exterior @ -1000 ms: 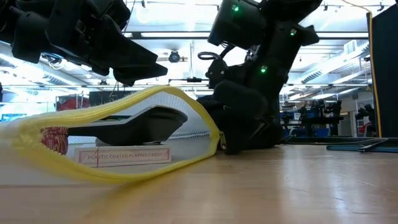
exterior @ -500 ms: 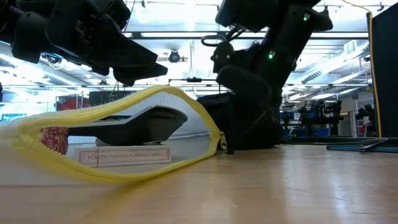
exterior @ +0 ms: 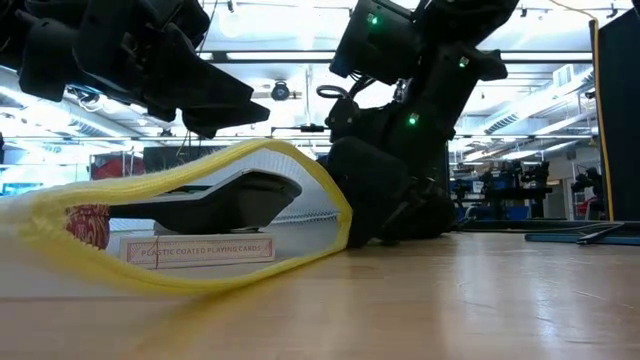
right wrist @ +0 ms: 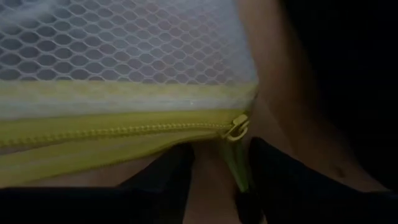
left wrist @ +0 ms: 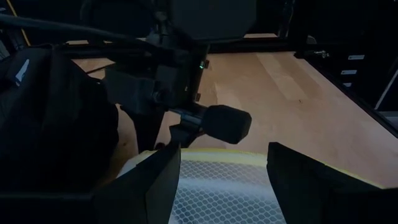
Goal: Unpack backpack
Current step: Close the yellow zip bag
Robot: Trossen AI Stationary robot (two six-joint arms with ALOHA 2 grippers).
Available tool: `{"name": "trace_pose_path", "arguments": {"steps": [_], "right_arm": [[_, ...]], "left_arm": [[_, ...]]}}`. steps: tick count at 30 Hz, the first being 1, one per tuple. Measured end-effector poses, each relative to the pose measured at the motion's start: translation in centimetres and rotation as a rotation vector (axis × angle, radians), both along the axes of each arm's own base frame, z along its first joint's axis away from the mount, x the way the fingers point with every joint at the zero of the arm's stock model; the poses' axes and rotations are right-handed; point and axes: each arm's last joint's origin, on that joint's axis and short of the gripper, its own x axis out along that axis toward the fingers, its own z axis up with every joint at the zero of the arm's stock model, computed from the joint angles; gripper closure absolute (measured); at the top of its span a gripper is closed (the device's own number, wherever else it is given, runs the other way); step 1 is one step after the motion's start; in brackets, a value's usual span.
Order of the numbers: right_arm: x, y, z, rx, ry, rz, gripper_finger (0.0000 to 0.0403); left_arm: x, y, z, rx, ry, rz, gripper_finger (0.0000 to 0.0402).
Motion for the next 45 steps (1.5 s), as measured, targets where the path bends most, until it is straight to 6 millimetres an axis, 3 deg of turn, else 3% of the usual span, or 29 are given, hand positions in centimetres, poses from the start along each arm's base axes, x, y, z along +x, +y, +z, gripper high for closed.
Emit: {"name": "trace_pose_path", "arguments": {"steps": [10, 17, 23, 38, 45], "right_arm": [[-0.7, 0.7, 1.0, -0.007, 0.017, 0.047, 0.0305], [-1.9, 2.0, 3.3, -0.042, 0.003, 0.094, 0.0299], [-2.1, 2.4, 3.6, -0.110, -0.009, 0.075, 0.0301], [-4.7, 0.0, -0.4, 0.009, -0.002, -0.026, 0.0270], [-4.7, -0.6, -0.5, -0.014, 0.000, 0.006, 0.0272]], "left_arm": [[0.0, 0.0, 0.0, 0.000, 0.002, 0.000, 0.0193], [0.0, 0.0, 0.0, 0.001, 0.002, 0.000, 0.0193], [0.0, 0.0, 0.0, 0.000, 0.002, 0.000, 0.0193], [0.0, 0.0, 0.0, -0.002, 0.003, 0.001, 0.0193], [0.0, 0.0, 0.0, -0.002, 0.003, 0.001, 0.0193]]}}
